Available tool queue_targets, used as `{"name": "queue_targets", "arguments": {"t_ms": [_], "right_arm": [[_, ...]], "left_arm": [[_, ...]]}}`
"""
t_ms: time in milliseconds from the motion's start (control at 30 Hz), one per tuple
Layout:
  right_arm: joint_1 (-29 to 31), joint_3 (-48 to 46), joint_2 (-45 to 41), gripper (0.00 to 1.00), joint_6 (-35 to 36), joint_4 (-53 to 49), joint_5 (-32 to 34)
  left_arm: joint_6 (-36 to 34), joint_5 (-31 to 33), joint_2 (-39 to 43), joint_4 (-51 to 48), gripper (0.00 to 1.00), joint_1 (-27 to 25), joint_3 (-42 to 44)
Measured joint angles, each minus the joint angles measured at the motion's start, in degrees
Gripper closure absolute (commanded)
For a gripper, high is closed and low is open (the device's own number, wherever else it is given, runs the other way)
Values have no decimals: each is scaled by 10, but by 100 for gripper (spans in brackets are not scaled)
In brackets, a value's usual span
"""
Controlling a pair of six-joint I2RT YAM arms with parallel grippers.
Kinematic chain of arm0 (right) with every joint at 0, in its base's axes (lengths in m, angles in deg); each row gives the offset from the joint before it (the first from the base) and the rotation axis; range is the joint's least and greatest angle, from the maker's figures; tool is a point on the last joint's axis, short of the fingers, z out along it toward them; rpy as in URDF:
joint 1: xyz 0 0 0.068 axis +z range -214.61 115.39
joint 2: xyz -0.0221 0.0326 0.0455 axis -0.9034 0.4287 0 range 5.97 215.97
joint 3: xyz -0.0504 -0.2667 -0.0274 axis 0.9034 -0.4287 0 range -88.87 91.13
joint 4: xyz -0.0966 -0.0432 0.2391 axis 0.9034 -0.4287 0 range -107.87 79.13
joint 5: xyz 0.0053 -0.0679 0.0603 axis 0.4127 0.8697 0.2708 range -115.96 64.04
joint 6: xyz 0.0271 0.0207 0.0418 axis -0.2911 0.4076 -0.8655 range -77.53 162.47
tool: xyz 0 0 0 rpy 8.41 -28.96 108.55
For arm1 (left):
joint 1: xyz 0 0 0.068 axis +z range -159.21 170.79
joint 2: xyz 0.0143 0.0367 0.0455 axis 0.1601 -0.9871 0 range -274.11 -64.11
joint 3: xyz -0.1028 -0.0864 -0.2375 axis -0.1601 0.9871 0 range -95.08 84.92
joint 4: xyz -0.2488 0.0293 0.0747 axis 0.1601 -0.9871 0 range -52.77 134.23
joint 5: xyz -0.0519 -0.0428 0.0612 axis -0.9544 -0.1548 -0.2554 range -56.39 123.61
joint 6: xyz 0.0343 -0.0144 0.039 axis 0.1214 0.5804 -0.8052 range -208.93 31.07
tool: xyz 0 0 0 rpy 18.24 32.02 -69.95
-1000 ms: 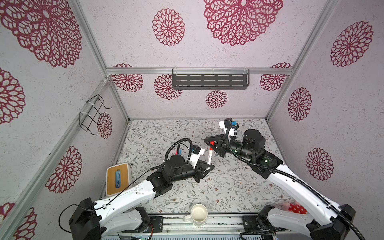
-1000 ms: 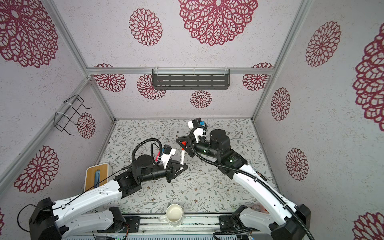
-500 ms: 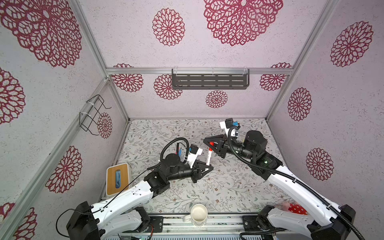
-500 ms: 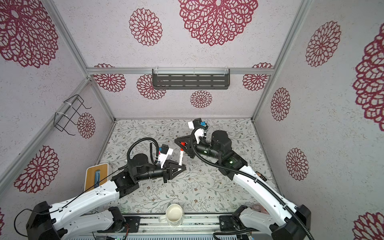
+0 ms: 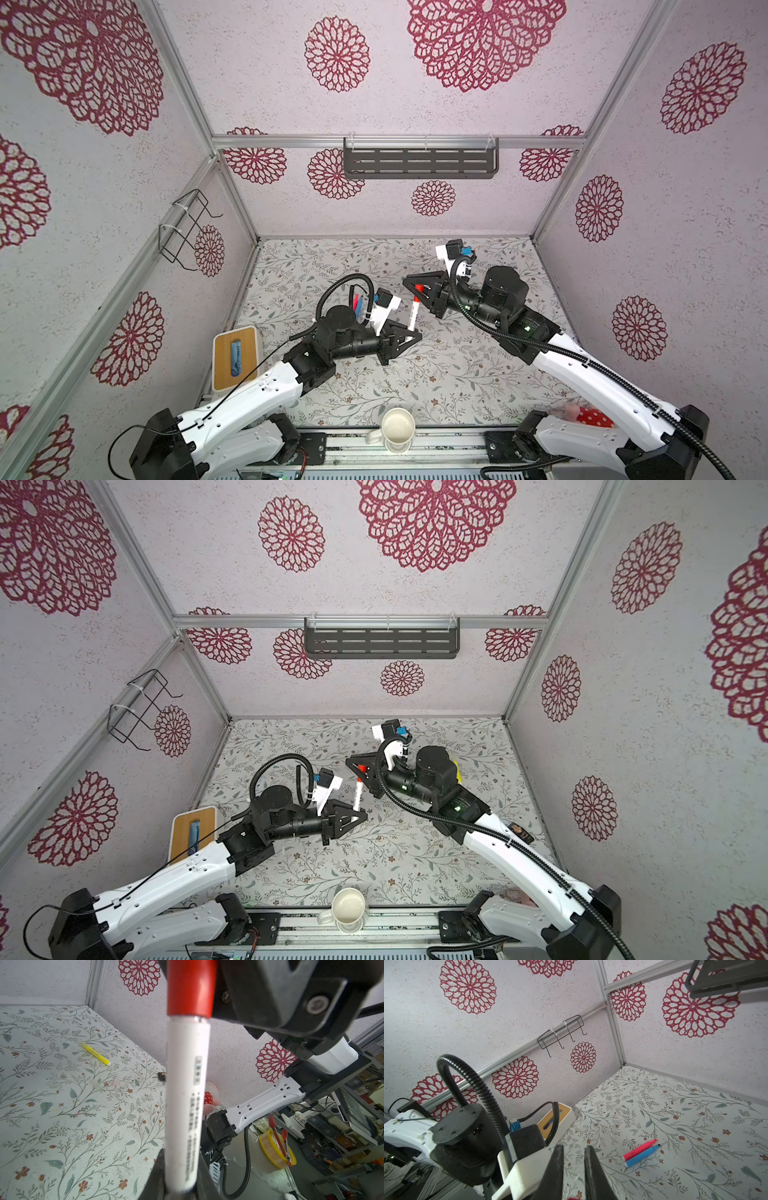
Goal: Insert the pens into the pen caps
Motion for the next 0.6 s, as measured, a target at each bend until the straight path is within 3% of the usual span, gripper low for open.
{"name": "queue_targets", "arguments": {"t_ms": [600], "right_arm": [[64,-26,8,100,-29,5,186]], "left_arm": [[-40,55,2,-113,100,2,-28]]}}
